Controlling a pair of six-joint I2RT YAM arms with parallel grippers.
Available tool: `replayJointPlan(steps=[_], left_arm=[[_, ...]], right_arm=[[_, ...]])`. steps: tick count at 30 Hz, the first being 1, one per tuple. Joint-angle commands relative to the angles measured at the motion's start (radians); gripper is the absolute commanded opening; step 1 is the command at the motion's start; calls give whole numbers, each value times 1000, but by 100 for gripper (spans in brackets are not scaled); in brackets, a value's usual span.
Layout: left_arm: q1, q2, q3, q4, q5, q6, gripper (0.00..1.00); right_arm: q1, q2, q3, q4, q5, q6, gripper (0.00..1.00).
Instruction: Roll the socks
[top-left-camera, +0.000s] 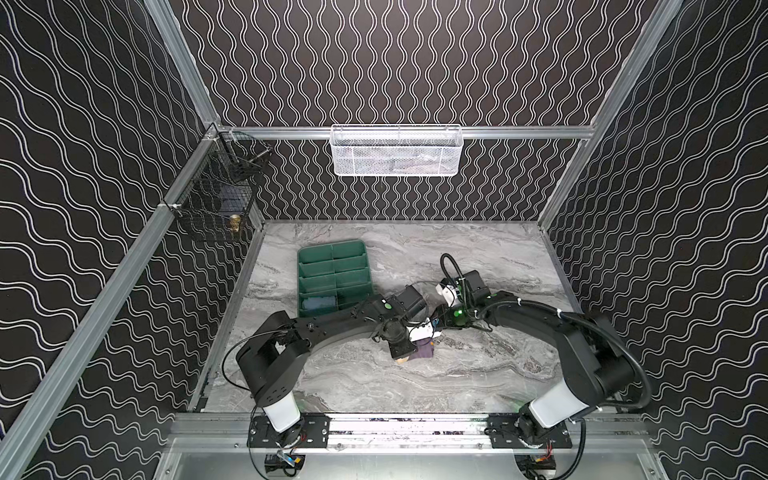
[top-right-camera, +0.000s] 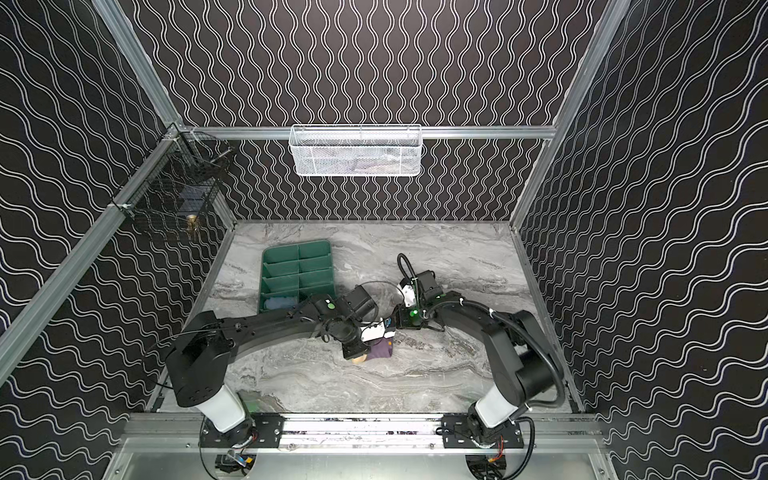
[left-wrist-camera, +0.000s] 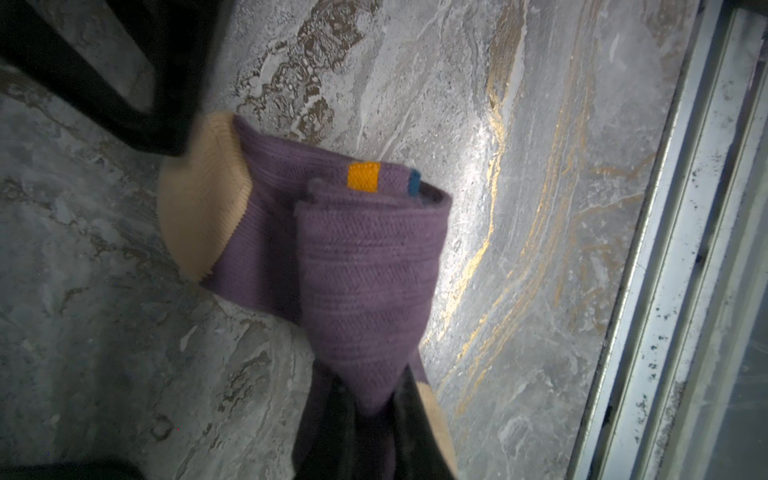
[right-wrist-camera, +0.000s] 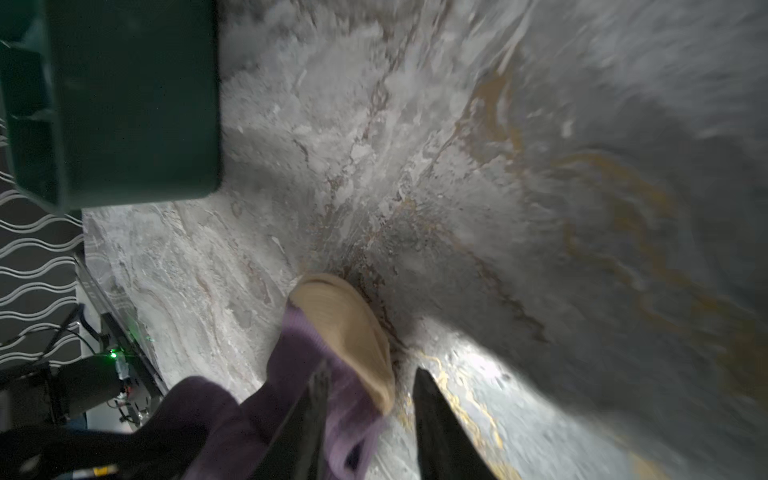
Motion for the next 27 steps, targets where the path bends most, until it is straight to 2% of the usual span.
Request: replayJointPlan(steps=[1,8,13,17,22,27], left_arm=[[-3,13,4,16,20,-17,0],[-9,25,13,19,31,-18,0],[-38,-7,-16,34,81,-6,0],[-73,-14,-69,52,139,-6,0],[-77,69,-108,70,147,-60,0],[-74,173,-54,8,135,-87,0]], right_arm=[[8,46,4,-11,-12,-19,26],[8,134,-22,52,14,-13,0],[6,186,-18,92,80,-1,0],[4,229,9,111,83,3,0],[4,243,7,126,100,7,0],[0,233,-17,138,110,13,0]])
